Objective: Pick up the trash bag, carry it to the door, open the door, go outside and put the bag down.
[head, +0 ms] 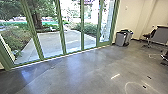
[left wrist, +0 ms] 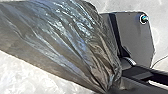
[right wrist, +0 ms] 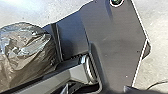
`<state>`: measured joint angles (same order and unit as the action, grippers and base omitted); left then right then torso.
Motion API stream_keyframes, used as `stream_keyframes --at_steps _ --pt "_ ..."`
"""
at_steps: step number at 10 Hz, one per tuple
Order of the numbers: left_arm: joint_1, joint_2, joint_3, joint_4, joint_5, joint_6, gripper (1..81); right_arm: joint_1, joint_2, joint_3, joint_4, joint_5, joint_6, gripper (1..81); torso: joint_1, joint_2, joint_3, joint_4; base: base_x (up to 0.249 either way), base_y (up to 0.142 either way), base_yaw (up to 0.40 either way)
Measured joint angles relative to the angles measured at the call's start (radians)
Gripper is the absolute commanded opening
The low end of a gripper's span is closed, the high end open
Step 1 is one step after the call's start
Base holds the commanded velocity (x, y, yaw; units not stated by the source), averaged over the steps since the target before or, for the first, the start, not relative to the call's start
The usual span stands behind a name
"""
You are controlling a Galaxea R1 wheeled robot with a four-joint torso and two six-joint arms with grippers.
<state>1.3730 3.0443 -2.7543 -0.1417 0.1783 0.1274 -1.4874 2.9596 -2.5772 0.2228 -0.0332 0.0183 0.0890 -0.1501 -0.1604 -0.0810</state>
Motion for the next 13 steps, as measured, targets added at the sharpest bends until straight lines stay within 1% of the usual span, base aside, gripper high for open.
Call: stream_keyframes --at_steps 13 --pt "0.0 0.0 0.0 0.0 0.0 0.002 1.0 0.0 0.0 -0.004 0.0 0.0 0.0 81.1 0.0 0.0 0.0 0.0 0.152 0.0 0.0"
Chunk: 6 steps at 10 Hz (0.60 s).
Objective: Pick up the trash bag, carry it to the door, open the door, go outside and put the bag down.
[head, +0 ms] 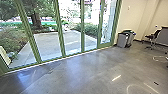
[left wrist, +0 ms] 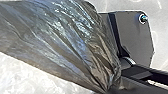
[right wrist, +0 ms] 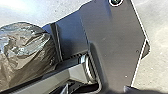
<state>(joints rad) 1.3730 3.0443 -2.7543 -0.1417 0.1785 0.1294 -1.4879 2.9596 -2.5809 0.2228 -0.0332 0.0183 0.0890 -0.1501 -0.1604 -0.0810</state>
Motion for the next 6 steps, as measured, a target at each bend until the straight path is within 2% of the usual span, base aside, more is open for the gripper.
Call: stream_keyframes --at_steps 6 --pt "0.0 0.0 -0.001 0.0 0.0 0.0 1.0 0.002 0.001 -0.003 0.0 0.0 0.0 81.1 0.0 0.0 0.0 0.0 0.16 -0.072 0.0"
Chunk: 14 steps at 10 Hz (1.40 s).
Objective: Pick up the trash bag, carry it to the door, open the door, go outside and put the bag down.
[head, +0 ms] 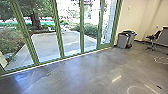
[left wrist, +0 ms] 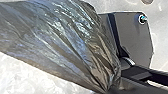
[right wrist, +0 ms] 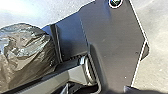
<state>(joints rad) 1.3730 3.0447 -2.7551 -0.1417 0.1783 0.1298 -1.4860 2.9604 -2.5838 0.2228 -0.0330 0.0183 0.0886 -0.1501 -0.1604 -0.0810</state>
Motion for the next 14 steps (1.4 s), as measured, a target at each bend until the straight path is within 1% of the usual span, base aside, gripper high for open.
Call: stream_keyframes --at_steps 9,10,12,14 --pt "0.0 0.0 0.0 0.0 0.0 0.001 1.0 -0.002 0.001 -0.014 0.0 0.0 0.0 81.1 0.0 0.0 0.0 0.0 0.166 -0.074 0.0" --pt "0.001 0.0 0.0 0.0 -0.004 0.001 1.0 -0.002 0.003 -0.017 0.0 0.0 0.0 81.1 0.0 0.0 0.0 0.0 0.171 -0.074 0.0" --pt "0.001 0.0 0.0 0.0 -0.031 0.001 1.0 -0.002 0.003 -0.017 0.0 0.004 0.0 81.1 0.0 0.0 0.0 0.0 0.171 -0.074 0.0" --pt "0.004 0.0 0.0 0.0 -0.034 0.001 1.0 -0.002 0.003 -0.017 0.0 0.004 0.0 81.1 0.0 0.0 0.0 0.0 0.171 -0.074 0.0"
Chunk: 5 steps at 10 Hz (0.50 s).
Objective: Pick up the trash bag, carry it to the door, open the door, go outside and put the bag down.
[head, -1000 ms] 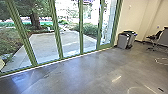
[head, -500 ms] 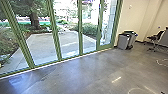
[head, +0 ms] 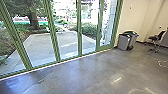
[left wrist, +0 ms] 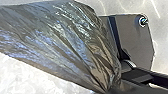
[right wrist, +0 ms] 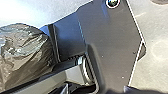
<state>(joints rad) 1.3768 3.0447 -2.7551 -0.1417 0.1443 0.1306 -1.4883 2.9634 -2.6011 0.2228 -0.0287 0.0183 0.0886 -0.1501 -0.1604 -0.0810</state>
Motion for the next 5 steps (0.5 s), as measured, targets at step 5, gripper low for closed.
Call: stream_keyframes --at_steps 5 --pt "0.017 0.0 0.0 0.016 -0.053 0.0 1.0 -0.005 0.0 -0.002 0.0 0.002 0.0 81.1 0.0 0.0 0.0 0.0 0.173 -0.076 0.0"
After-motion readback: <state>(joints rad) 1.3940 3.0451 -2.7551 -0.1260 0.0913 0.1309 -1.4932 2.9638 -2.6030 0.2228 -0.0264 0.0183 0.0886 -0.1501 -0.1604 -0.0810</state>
